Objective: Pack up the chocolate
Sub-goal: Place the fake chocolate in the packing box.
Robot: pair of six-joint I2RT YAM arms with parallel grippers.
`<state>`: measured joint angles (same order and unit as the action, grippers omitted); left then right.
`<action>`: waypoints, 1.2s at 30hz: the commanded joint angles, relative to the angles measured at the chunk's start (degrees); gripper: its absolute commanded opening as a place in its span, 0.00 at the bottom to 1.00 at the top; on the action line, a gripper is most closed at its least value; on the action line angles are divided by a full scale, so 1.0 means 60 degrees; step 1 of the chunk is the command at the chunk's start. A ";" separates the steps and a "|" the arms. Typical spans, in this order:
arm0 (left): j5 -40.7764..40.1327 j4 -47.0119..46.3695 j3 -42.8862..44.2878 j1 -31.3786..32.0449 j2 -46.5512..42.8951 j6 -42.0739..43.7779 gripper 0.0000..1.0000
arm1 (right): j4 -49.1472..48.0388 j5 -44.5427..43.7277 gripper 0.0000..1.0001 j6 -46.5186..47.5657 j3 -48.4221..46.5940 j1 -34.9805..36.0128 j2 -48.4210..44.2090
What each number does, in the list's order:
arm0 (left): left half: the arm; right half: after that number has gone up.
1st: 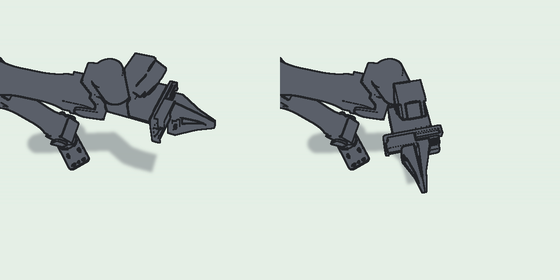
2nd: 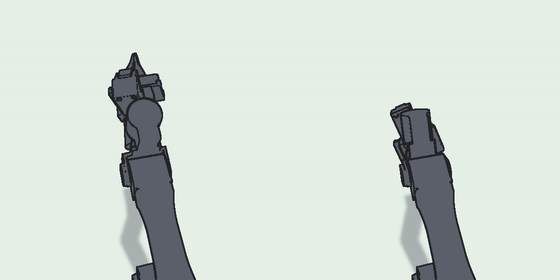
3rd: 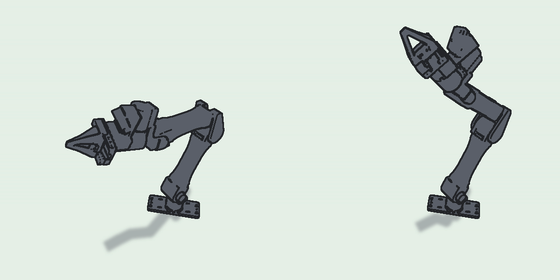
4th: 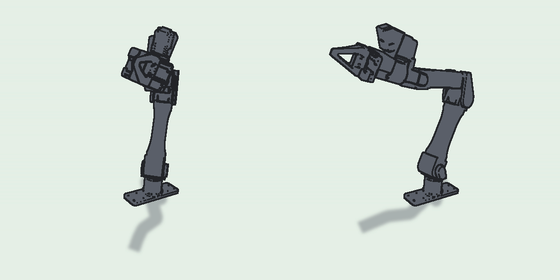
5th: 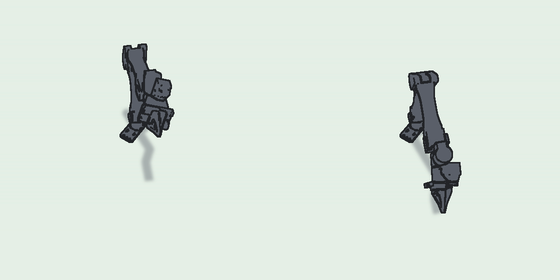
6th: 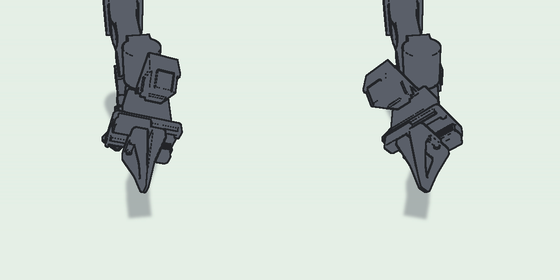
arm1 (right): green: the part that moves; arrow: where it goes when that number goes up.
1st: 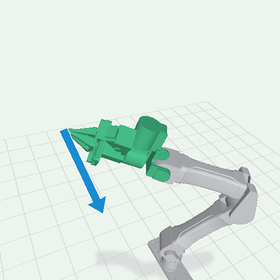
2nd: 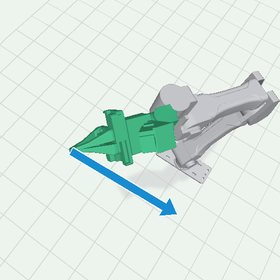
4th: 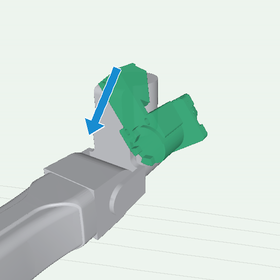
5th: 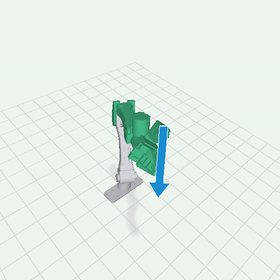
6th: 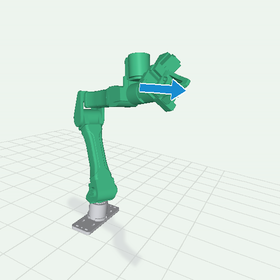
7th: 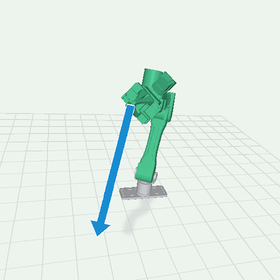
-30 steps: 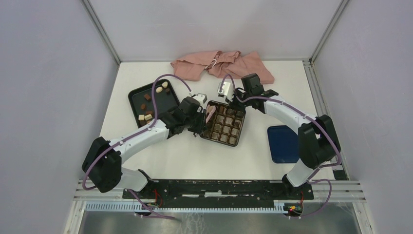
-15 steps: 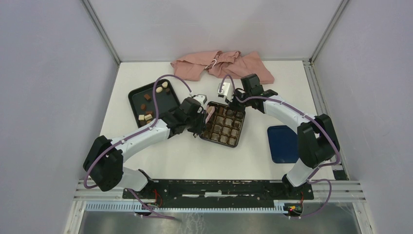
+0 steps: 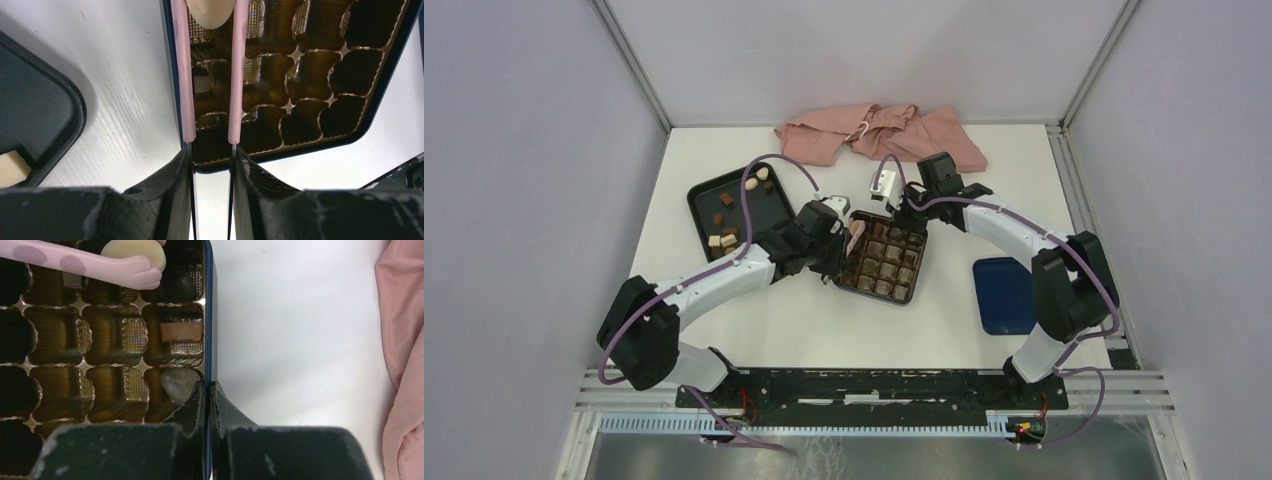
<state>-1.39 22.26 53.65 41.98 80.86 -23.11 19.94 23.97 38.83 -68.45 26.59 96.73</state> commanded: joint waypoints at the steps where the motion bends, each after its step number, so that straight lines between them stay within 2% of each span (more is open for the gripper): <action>1: 0.0041 -0.0084 0.0374 0.0075 0.0100 0.0358 0.38 | -0.0222 0.0191 0.00 -0.0079 -0.0568 -0.0032 0.0038; 26: 0.0063 0.0042 0.0433 0.0138 -0.0254 0.0233 0.40 | -0.0167 0.0091 0.00 -0.0143 -0.0623 -0.0124 0.0266; 36: 0.0187 -0.0001 0.0467 0.0037 -0.0852 -0.0046 0.39 | -0.0062 0.0798 0.00 -0.0344 -0.0728 -0.0396 0.1196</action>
<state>-0.95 23.79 54.08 42.50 77.93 -23.16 20.67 25.82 37.54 -69.93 24.77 102.28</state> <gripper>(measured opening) 0.400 0.020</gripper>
